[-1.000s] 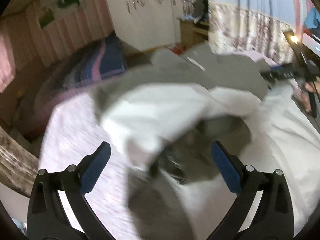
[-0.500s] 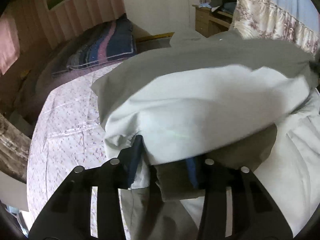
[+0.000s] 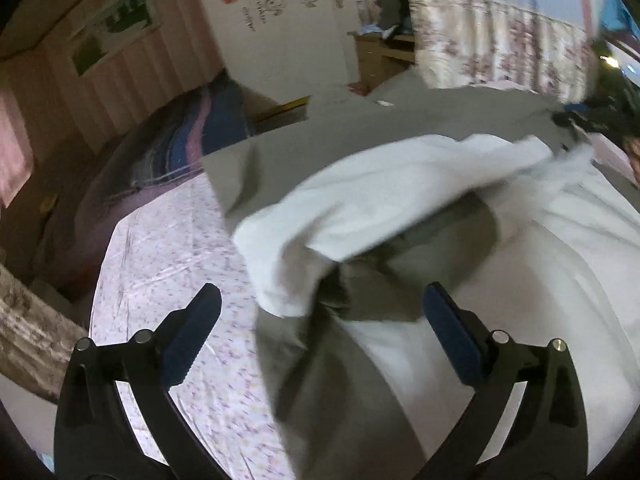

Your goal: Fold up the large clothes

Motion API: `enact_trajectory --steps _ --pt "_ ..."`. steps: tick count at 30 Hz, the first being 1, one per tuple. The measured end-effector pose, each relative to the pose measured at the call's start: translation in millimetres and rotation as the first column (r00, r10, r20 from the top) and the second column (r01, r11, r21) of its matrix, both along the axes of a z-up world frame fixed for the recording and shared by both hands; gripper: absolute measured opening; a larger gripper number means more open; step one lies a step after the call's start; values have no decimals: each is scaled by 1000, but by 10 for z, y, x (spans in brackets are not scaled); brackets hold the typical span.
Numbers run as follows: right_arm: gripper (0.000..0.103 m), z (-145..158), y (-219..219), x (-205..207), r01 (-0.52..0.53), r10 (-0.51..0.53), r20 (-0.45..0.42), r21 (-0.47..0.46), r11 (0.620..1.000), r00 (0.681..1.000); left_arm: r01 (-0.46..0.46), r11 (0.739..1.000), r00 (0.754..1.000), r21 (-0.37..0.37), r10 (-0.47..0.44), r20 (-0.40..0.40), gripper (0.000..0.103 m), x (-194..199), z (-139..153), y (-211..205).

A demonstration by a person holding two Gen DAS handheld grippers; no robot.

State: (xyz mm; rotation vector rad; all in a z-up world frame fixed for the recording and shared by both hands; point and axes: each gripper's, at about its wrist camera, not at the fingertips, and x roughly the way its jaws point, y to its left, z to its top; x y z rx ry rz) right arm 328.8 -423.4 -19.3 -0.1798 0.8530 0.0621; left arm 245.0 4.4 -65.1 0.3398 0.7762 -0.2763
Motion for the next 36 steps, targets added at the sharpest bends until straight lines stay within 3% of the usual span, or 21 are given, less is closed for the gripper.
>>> enact_trajectory --steps 3,4,7,8,9,10,11,13,18,20,22,25,27,29,33,36 --pt "32 -21 -19 20 1 0 -11 51 999 1000 -18 999 999 -52 16 -39 100 274 -35 80" --pt "38 -34 -24 23 -2 3 -16 82 997 1000 -15 998 998 -58 12 -60 100 372 -78 75" --pt "41 -71 45 15 -7 8 -19 75 997 1000 -16 1000 997 -15 15 -78 99 597 -244 12" --pt "40 -79 82 7 -13 14 -16 65 998 1000 -24 1000 997 15 25 -68 93 677 -295 -16" --pt "31 -79 115 -2 -25 26 -12 64 998 1000 -24 1000 998 14 25 -65 85 720 -306 -21" --pt "14 -65 154 -16 -43 43 -8 72 996 999 -14 1000 996 -27 12 -83 67 789 -296 5" --pt "11 -44 189 -32 -57 57 -2 74 996 998 -13 999 996 -52 8 -94 52 814 -282 25" --pt "10 39 308 -116 -89 87 30 38 995 996 -22 996 997 -85 15 -77 45 818 -183 83" --pt "9 360 655 -587 -138 158 133 -145 980 978 14 1000 999 16 -15 30 36 364 105 -12" --pt "9 375 698 -733 -132 168 129 -245 960 977 17 999 999 27 -18 39 37 216 123 0" --pt "9 194 598 -641 -111 141 75 -315 943 987 19 999 1000 36 -19 -10 38 160 -11 41" --pt "12 -233 337 -316 -102 83 -73 -317 943 994 19 997 998 72 -14 -68 42 192 -272 23" --pt "15 -338 248 -242 -92 80 -49 -330 939 996 -4 998 999 67 7 -50 54 179 -296 38" --pt "26 -280 230 -247 -87 82 -31 -334 939 996 -29 998 999 47 30 -31 81 169 -210 94" --pt "58 167 59 -480 -62 68 42 -146 987 997 -28 999 999 37 26 34 97 76 76 136" --pt "60 441 9 -612 -68 71 131 -24 997 989 -21 1000 997 -1 21 74 100 93 259 92"
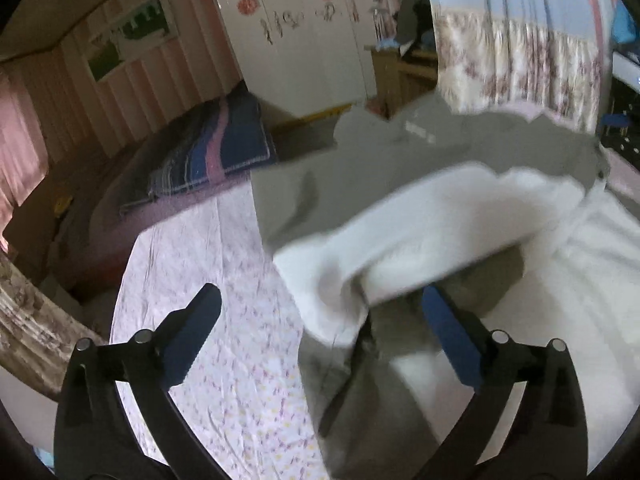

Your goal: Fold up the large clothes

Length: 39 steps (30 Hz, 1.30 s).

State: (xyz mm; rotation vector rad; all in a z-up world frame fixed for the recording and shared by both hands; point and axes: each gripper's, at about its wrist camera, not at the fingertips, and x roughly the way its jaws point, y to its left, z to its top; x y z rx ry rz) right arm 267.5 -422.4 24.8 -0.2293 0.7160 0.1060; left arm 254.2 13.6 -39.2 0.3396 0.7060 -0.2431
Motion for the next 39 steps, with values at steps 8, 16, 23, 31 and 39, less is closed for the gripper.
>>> enact_trajectory --steps 8,16,23,31,39 --pt "40 -585 401 491 -147 127 -145 -132 980 981 -44 999 985 -20 40 -169 98 741 -430 -296" --pt "39 -683 305 578 -136 111 -198 -119 984 974 -32 998 977 47 41 -211 99 795 -711 -379" --pt "83 236 -55 -264 -96 94 31 99 990 995 -110 993 992 47 113 -61 100 213 -167 -217" --pt "101 742 -477 -1518 6 -61 218 244 970 974 -216 976 974 -40 218 68 100 -837 338 102" --pt "101 260 -321 -2279 203 -240 219 179 963 946 -288 957 956 -35 290 46 100 -1920 122 177"
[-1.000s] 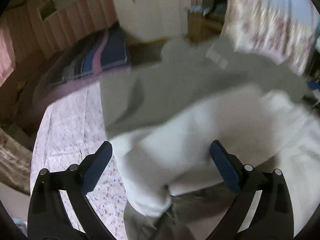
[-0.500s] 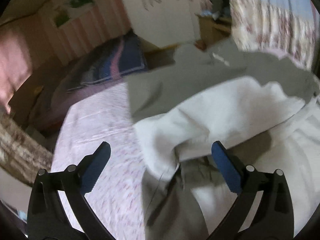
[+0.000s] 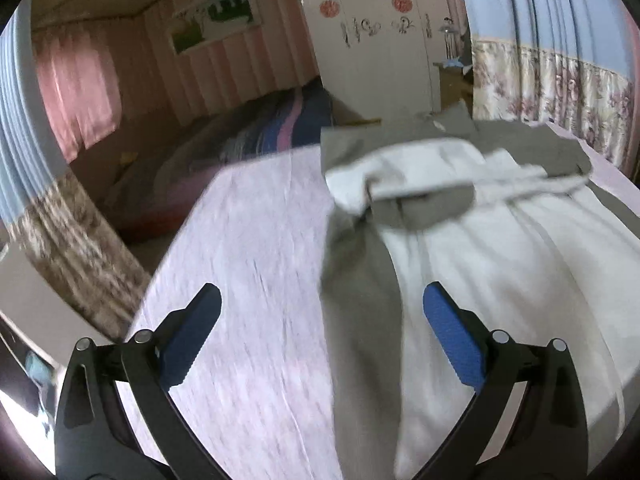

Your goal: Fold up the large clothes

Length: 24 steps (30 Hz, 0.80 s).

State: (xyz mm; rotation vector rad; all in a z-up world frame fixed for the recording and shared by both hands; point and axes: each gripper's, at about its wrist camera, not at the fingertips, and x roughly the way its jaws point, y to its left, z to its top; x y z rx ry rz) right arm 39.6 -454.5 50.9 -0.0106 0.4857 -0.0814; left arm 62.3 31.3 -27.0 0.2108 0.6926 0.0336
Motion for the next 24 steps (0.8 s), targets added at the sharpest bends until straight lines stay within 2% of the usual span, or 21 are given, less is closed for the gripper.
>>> enact_trajectory --steps 4,7,11,16,24 --pt "101 -163 51 -246 37 -38 20 52 998 999 -49 993 997 -111 42 -61 100 -306 -214 100" --pt "101 -345 83 -396 50 -48 -19 87 995 999 -91 990 995 -110 86 -52 100 -557 -373 89" --pt "101 -552 143 -717 32 -30 -28 83 996 999 -65 984 997 -164 57 -56 100 -828 -514 43" --pt "101 -758 200 -1116 69 -69 -37 1 998 997 -40 980 997 -194 27 -68 100 -1069 -675 -78" --pt "101 -995 2 -1377 116 -110 -93 58 992 990 -16 980 993 -199 -7 -118 97 -1280 -913 -194"
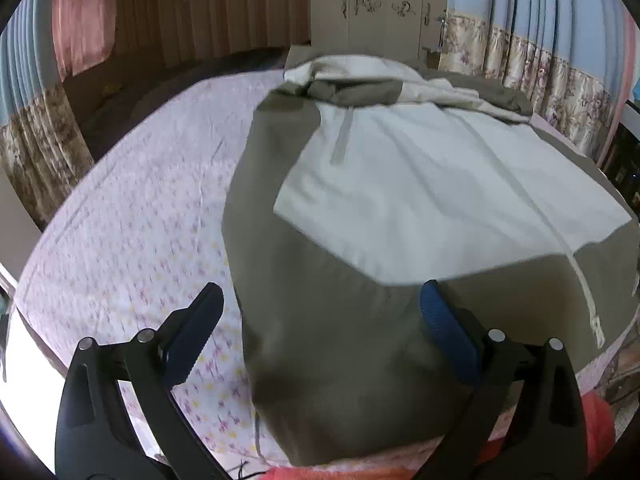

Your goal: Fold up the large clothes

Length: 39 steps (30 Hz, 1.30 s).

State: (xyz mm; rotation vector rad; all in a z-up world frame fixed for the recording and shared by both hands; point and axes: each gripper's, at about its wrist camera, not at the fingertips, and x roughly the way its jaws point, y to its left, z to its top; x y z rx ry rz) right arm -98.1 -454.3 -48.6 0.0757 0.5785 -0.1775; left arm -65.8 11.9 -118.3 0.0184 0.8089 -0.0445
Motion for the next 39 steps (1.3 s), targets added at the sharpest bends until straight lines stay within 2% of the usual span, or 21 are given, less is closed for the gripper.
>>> enact_trajectory --steps 3,6,7,9,11,12,13,14,15,16,18,20,22,27,30,35,39 --pt "101 -68 -86 24 -15 17 -26 55 998 1000 3 998 999 -69 -6 -41 98 -3 -94 86" --pt "99 -146 -118 81 -42 47 -45 122 992 998 15 998 999 -68 -18 -35 97 25 -111 67" --pt "89 -170 -110 107 -56 64 -52 140 989 997 22 998 999 -56 -24 -33 93 31 -114 41" --pt "75 -214 -62 168 -80 92 -76 150 985 993 53 997 998 -52 -54 -27 80 22 -94 -22" --pt "65 -253 -9 207 -73 85 -101 110 991 991 83 995 996 -49 -85 -28 62 20 -77 -70" --pt "47 -272 -3 215 -71 82 -111 102 992 990 93 994 995 -53 -94 -30 58 24 -74 -70" --pt "37 -280 -17 228 -65 76 -121 93 994 990 99 993 994 -61 -101 -31 50 32 -64 -56" --pt "30 -270 -37 233 -68 80 -122 99 993 989 102 992 994 -71 -104 -34 39 43 -55 -35" --pt "23 -249 -64 227 -77 91 -118 115 990 989 111 990 993 -88 -115 -39 35 60 -40 -4" --pt "21 -222 -93 227 -90 106 -115 136 987 988 122 987 991 -107 -127 -42 29 75 -24 24" --pt "19 -136 -87 231 -109 124 -101 139 984 987 153 980 987 -130 -159 -37 21 108 48 57" --pt "19 60 -29 218 -147 155 -58 125 981 986 177 980 984 -91 -179 -18 16 140 174 40" --pt "18 295 17 216 -186 188 -5 126 975 982 183 979 983 -89 -183 11 12 193 355 64" --pt "18 889 94 367 -253 243 111 87 964 964 217 973 970 -83 -206 127 10 407 954 148" --pt "18 1219 158 561 -280 271 160 38 959 949 198 980 966 -39 -188 177 9 637 1257 186" --pt "17 1693 235 1161 -288 285 216 -18 958 934 191 982 958 -1 -186 220 8 1089 1681 183" --pt "17 2021 244 1784 -268 268 239 -34 963 933 194 981 956 25 -194 219 8 1695 1991 145"
